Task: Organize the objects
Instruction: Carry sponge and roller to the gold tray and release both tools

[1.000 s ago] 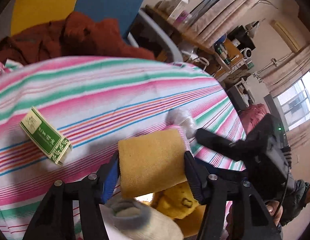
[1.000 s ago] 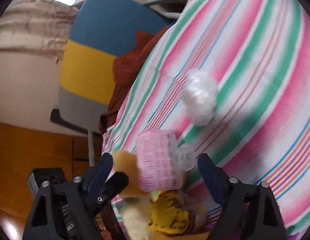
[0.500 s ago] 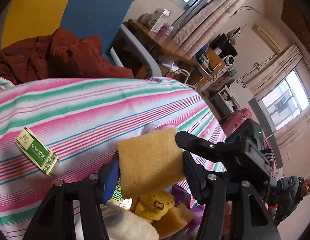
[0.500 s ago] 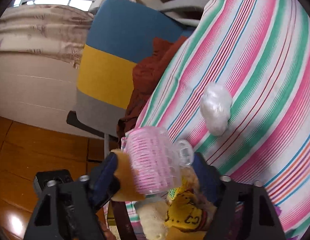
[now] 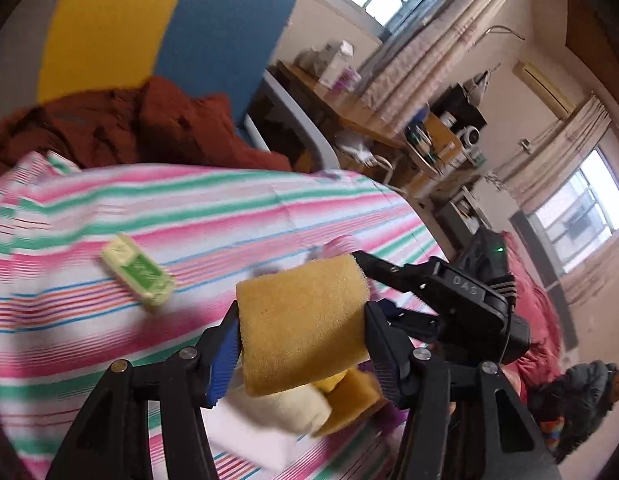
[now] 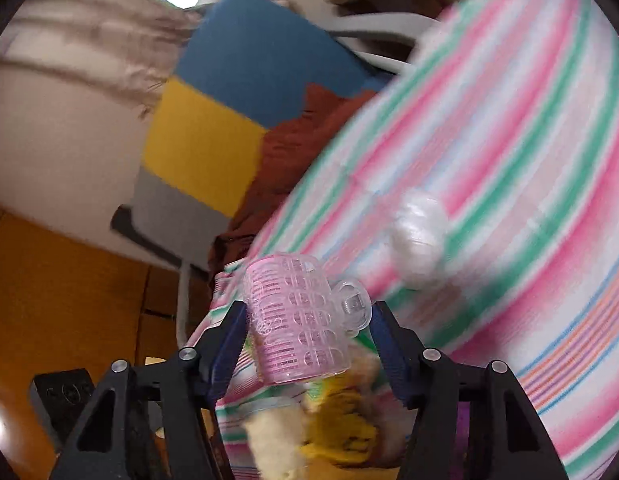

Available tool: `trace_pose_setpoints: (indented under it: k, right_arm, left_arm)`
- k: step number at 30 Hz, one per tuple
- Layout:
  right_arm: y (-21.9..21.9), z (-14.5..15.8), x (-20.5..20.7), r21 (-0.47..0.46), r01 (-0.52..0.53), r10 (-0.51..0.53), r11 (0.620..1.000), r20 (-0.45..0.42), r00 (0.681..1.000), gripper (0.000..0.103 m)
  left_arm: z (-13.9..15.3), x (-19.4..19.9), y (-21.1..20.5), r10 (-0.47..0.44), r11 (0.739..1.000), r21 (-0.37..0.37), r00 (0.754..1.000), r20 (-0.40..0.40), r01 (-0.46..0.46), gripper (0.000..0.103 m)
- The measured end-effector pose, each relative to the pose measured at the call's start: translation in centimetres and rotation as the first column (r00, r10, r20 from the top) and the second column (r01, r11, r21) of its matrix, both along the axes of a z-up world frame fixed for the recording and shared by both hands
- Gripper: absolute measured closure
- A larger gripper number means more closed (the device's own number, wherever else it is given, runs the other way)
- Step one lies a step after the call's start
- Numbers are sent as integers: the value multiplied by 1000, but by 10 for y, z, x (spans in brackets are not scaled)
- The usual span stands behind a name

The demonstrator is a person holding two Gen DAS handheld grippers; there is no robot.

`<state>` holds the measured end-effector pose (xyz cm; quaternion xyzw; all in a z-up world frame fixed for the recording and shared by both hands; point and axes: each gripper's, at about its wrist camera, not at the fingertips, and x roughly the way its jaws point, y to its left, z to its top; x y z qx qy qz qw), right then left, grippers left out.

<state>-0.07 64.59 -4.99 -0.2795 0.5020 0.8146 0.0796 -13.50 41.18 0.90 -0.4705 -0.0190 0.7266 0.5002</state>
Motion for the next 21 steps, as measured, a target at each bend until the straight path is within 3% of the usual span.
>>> trace_pose_setpoints:
  k: [8,15,21]
  right_arm:
    - [-68,47,-19,218,-191,208,957,-58,976,40]
    - [-156,71,-28,333,-360,390,871,-25,920,40]
    - [-227,77,-27,349,-464,504,814,-30,863,40]
  left_arm:
    - [38,17,-104,168,985,-17,971,-171,-173,43]
    - [33,32,-205,302,950,-26,939,-164,-310,43]
    - [23,42,-295,443,891,-32,884,-150,-452,43]
